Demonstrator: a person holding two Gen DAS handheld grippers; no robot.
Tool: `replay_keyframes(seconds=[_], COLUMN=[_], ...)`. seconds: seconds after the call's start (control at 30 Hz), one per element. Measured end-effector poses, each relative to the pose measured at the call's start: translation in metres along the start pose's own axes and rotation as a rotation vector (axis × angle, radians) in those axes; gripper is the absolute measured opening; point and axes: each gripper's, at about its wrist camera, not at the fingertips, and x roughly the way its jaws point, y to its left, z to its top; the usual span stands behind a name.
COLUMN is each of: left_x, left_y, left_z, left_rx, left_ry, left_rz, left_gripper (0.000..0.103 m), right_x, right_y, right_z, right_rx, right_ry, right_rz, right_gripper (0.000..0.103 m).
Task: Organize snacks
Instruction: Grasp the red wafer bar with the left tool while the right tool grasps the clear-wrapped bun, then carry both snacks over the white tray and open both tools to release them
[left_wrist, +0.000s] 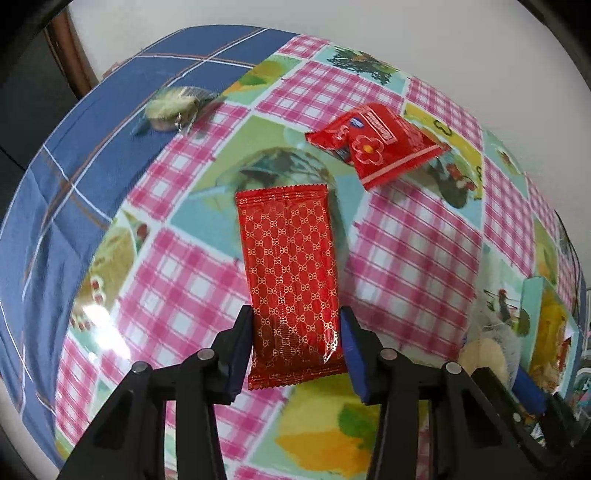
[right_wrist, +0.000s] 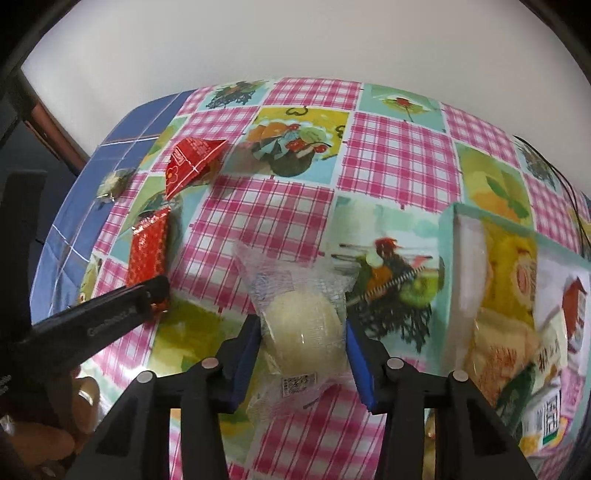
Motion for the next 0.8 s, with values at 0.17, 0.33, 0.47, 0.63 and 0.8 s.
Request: replay_keyframes(seconds=[0.17,0.33,0.47,0.63,0.8], left_x=[-0.010,-0.025,-0.044,-0.065,-0.080], left_y=[-0.005,-0.020,-0.032,-0.045,-0.068], left_z=[-0.016,-0.032,-0.033,-0.023,-0.021], left_rx=[-0.048,-0.071,-0.077,-0.044,0.018], left_ry=[0.011,-0.005,-0.046,-0.105,-0.151], left_rz=[-0.049,-0.080,-0.096,-0.119,-0.112], left_gripper=[0.046,0.046,0.046,0.046,0.046], right_x=[-0.010,-0.024,-0.040,-0.060,-0.075], right_y=[-0.010,-0.023,-0.034,-0.052,-0.074], right_z=[-0.013,-0.021,-0.022,-0.022,-0.021], right_rx=[0.058,0.112,0.146,0.185,0.224], right_ry=[-0.015,-0.050,-0.087,-0.136,-0.175], right_rz=[0.036,0.075,0.094,0.097,0.083], right_gripper=[0.046,0.046,0.046,0.046,0.046])
